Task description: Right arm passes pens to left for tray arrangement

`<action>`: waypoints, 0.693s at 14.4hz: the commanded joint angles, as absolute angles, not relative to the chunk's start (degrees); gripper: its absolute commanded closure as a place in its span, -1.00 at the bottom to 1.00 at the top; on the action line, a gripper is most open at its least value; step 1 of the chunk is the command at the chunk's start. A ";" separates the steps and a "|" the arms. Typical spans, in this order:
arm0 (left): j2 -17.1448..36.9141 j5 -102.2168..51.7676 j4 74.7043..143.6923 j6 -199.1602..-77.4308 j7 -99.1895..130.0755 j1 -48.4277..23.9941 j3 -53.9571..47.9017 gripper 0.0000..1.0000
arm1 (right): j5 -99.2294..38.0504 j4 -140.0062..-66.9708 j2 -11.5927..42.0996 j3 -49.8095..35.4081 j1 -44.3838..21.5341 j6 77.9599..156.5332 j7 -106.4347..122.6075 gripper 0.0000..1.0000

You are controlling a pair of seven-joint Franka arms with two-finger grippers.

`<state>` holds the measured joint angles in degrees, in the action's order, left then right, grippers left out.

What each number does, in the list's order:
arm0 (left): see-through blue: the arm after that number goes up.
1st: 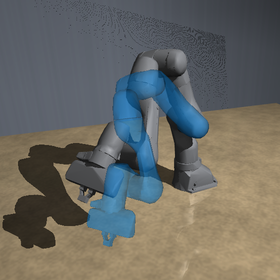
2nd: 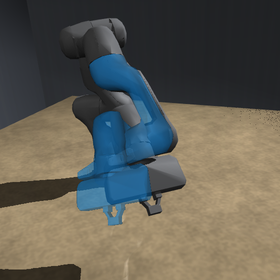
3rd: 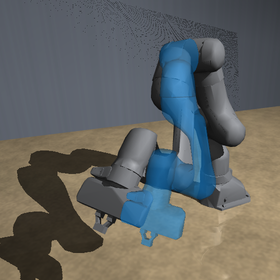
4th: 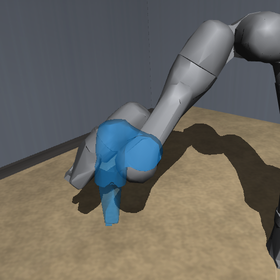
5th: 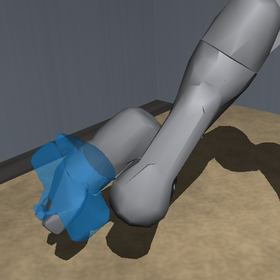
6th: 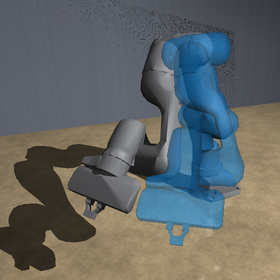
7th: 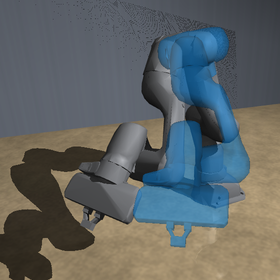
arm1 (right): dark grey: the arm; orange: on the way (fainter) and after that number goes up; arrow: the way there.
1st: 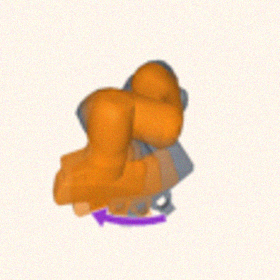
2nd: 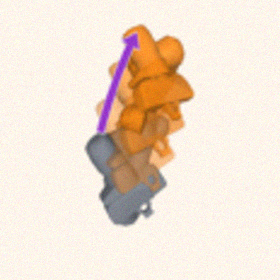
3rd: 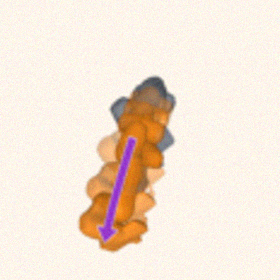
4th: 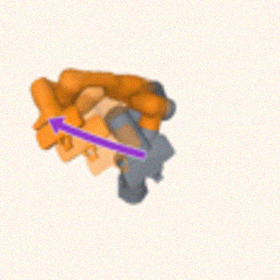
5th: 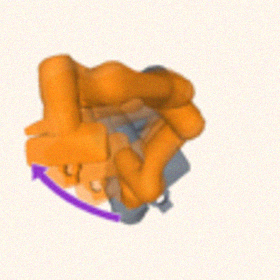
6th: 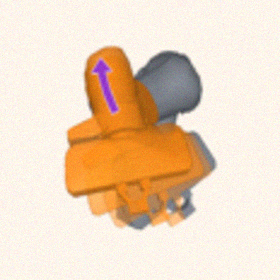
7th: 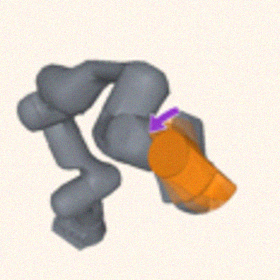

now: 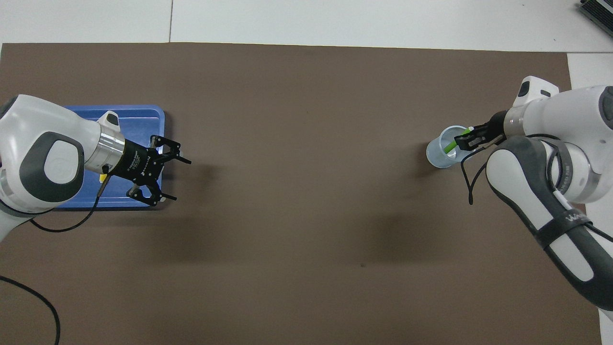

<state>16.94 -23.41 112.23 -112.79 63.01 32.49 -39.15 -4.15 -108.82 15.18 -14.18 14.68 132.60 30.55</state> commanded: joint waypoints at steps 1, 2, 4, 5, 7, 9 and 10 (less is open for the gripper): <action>14.68 -23.73 114.35 -113.99 62.49 32.34 -38.67 -0.93 | -3.96 -105.30 16.00 -14.59 14.51 129.21 29.53 -0.10; 14.68 -23.73 114.35 -113.99 62.49 32.34 -38.67 -0.93 | -3.96 -105.03 16.00 -14.50 14.41 129.29 29.53 -0.10; 14.68 -23.73 114.35 -113.99 62.49 32.43 -38.67 -0.93 | -3.96 -105.12 16.70 -14.59 14.15 130.16 29.10 -0.13; 14.68 -23.73 114.35 -113.99 62.49 32.43 -38.67 -0.93 | -4.04 -105.20 16.79 -14.59 14.06 130.34 28.40 -0.20; 14.68 -23.73 114.35 -113.99 62.49 32.43 -38.67 -0.93 | -3.96 -105.38 16.96 -14.59 14.06 130.60 26.81 -0.34; 14.68 -23.73 114.52 -113.99 62.40 32.43 -38.67 -0.93 | -3.96 -105.38 17.14 -14.59 14.06 130.61 26.81 -0.36; 14.68 -23.73 114.52 -113.99 62.40 32.43 -38.67 -0.93 | -3.96 -105.38 17.14 -14.59 14.06 130.52 26.81 -0.35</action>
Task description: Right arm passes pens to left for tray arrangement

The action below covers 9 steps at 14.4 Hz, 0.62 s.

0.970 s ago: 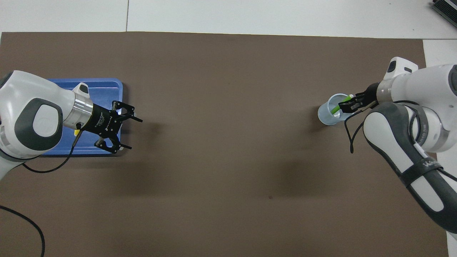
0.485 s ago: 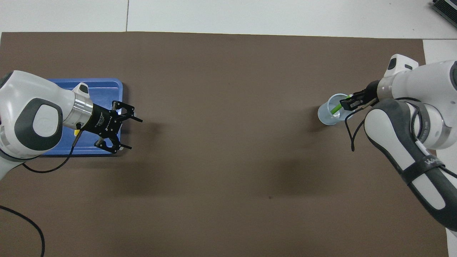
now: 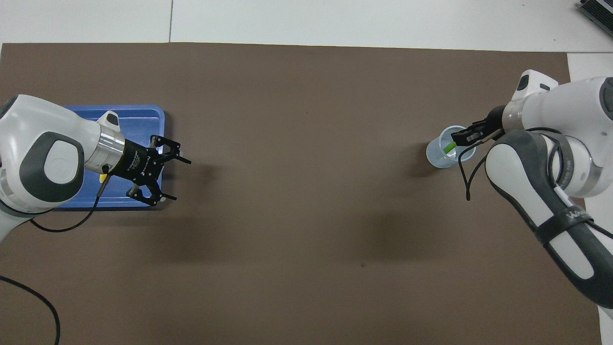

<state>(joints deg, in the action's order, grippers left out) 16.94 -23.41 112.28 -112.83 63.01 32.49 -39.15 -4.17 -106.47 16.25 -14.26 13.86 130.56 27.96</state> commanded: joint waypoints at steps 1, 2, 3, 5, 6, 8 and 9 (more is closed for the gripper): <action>14.68 -23.73 114.52 -113.99 62.40 32.43 -38.67 -0.93 | -3.96 -105.38 17.14 -14.59 14.06 130.43 26.81 -0.30; 14.68 -23.73 114.52 -113.99 62.32 32.43 -38.67 -0.93 | -3.96 -105.29 17.14 -14.59 14.06 130.34 26.81 -0.22; 14.68 -23.73 114.52 -113.99 62.31 32.43 -38.67 -0.93 | -3.96 -105.29 17.14 -14.59 14.06 130.08 26.81 -0.10; 14.68 -23.73 114.52 -113.99 62.31 32.43 -38.67 -0.93 | -3.96 -105.21 17.14 -14.59 14.06 129.82 26.81 -0.03; 14.59 -23.73 114.52 -113.99 62.31 32.43 -38.67 -0.93 | -3.96 -105.21 17.14 -14.59 14.15 129.64 26.81 0.00; 14.50 -23.73 114.52 -113.99 62.31 32.34 -38.67 -0.93 | -3.96 -105.12 17.14 -14.59 14.15 129.38 26.81 0.07; 14.50 -23.73 114.52 -113.99 62.31 32.34 -38.67 -0.93 | -3.96 -105.12 17.14 -14.59 14.15 129.38 26.81 0.07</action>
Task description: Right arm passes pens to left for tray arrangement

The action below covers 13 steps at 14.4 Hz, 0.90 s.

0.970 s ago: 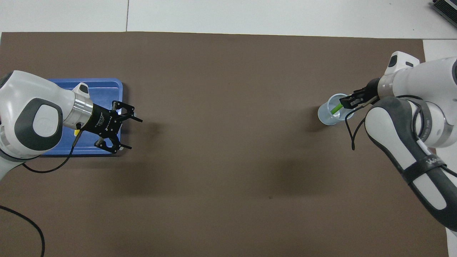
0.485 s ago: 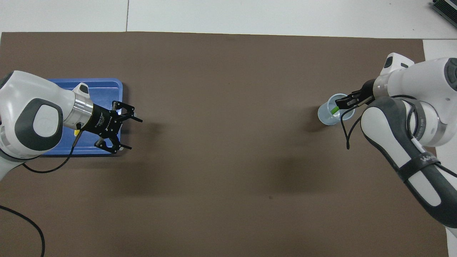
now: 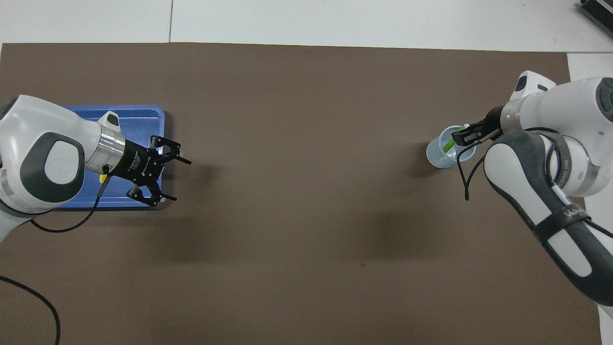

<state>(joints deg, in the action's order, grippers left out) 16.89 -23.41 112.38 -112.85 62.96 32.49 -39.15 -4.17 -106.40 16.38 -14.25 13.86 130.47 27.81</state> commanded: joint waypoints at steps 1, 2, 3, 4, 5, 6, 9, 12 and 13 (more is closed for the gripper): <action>14.50 -23.73 114.52 -113.99 62.31 32.34 -38.67 -0.93 | -3.96 -105.12 17.14 -14.59 14.15 129.37 26.81 0.06; 14.50 -23.73 114.52 -114.08 62.31 32.34 -38.67 -0.93 | -3.96 -105.03 17.14 -14.59 14.15 129.64 26.81 0.06; 14.59 -23.73 114.52 -114.08 62.31 32.43 -38.67 -0.93 | -3.96 -104.94 17.14 -14.59 14.15 129.90 26.81 -0.01; 14.50 -23.73 114.52 -114.08 62.31 32.43 -38.67 -0.93 | -3.96 -104.94 17.14 -14.59 14.15 130.51 26.63 -0.23; 14.50 -23.73 114.52 -114.00 62.23 32.43 -38.67 -0.93 | -3.96 -104.68 17.14 -14.59 14.06 130.60 26.63 -0.25; 14.50 -23.73 114.52 -113.99 62.05 32.43 -38.67 -0.93 | -3.78 -104.33 17.14 -14.59 14.06 130.69 26.63 -0.24; 14.50 -23.73 114.70 -114.08 61.96 32.43 -38.67 -0.93 | -3.52 -103.98 18.72 -14.59 14.41 131.75 26.98 -0.15; 14.50 -23.73 114.70 -114.08 61.96 32.43 -38.67 -0.93 | -3.78 -104.24 18.81 -14.59 14.24 132.01 26.81 -0.02; 14.50 -23.73 114.70 -114.08 61.96 32.43 -38.67 -0.93 | -3.87 -104.24 18.81 -14.59 14.24 132.19 26.63 0.02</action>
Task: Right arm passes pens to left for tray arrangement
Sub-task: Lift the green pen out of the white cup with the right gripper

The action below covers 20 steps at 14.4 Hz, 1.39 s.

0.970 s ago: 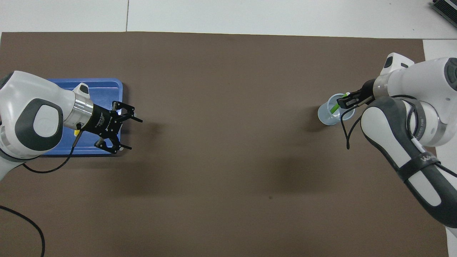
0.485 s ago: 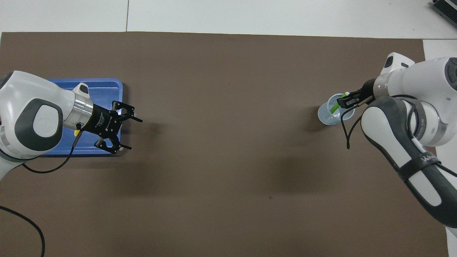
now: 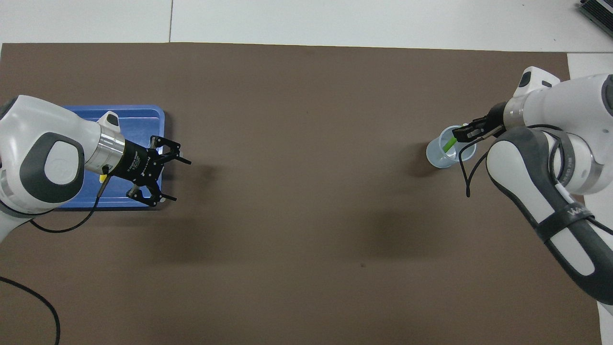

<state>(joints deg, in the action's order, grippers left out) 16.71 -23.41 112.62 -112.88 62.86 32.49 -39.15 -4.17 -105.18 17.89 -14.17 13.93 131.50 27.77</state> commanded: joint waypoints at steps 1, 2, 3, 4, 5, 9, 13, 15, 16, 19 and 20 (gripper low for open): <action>14.50 -23.73 114.70 -114.08 61.96 32.43 -38.67 -0.93 | -3.78 -104.15 18.81 -14.50 14.24 132.19 26.63 0.06; 14.50 -23.73 114.70 -114.08 61.96 32.43 -38.67 -0.93 | -3.78 -104.24 18.81 -14.59 14.24 132.19 26.63 0.13; 14.50 -23.73 114.70 -114.08 61.96 32.43 -38.67 -0.93 | -3.78 -104.24 18.81 -14.50 14.24 132.10 26.63 0.30; 14.50 -23.73 114.70 -114.08 61.96 32.43 -38.67 -0.93 | -3.78 -104.15 18.81 -14.50 14.24 132.01 26.63 0.41; 14.50 -23.73 114.70 -114.08 61.96 32.52 -38.67 -0.93 | -3.78 -103.98 18.81 -14.50 14.24 131.92 26.63 0.41; 14.50 -23.73 114.70 -114.08 61.96 32.43 -38.67 -0.93 | -3.78 -103.80 18.81 -14.50 14.24 131.31 26.72 0.64; 14.50 -23.64 114.70 -114.08 61.96 32.43 -38.67 -0.93 | -3.78 -103.89 18.81 -14.50 14.33 131.22 26.89 0.98; 14.50 -23.73 114.70 -114.08 61.96 32.43 -38.67 -0.93 | -3.78 -103.89 18.81 -14.50 14.33 131.05 26.98 1.00; 14.50 -23.73 114.70 -114.08 61.96 32.43 -38.67 -0.93 | -3.78 -103.89 18.81 -14.50 14.33 130.87 26.98 1.00; 14.50 -23.64 114.70 -114.17 61.96 32.43 -38.67 -0.93 | -3.87 -103.80 18.46 -14.59 14.24 129.91 26.98 1.00; 14.50 -23.64 114.70 -114.17 61.96 32.43 -38.67 -0.93 | -3.87 -103.54 18.20 -14.59 14.24 129.38 26.90 1.00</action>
